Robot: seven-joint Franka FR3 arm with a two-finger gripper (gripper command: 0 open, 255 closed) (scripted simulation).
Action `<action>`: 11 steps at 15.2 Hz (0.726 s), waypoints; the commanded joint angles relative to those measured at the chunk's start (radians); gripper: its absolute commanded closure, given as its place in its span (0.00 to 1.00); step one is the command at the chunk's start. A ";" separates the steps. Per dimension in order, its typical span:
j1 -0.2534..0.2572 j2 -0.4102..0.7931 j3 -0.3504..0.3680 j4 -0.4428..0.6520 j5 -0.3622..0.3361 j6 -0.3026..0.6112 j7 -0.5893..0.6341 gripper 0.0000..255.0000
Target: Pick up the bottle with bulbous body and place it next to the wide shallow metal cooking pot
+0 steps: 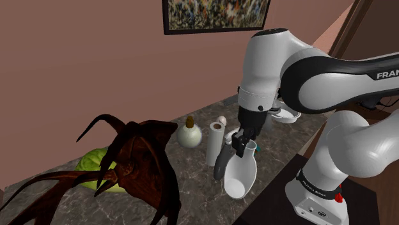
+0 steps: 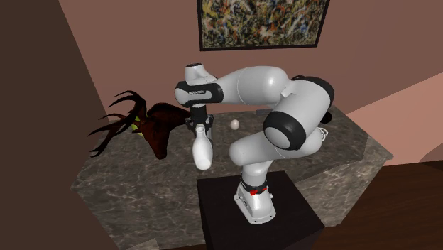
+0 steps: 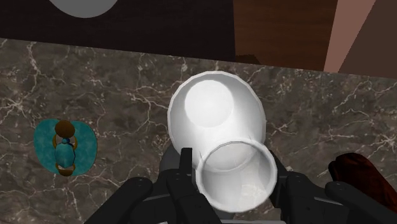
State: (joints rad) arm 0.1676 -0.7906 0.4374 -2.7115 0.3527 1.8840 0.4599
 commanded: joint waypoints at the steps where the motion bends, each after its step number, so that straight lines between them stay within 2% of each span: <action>1: 0.000 0.000 0.000 0.000 0.000 0.000 0.000 1.00; 3: 0.000 0.000 0.000 0.000 0.000 0.000 0.000 1.00; 11: -0.009 -0.024 -0.033 0.092 -0.030 -0.115 0.007 1.00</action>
State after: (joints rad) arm 0.1588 -0.8102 0.4081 -2.6298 0.3259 1.7833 0.4654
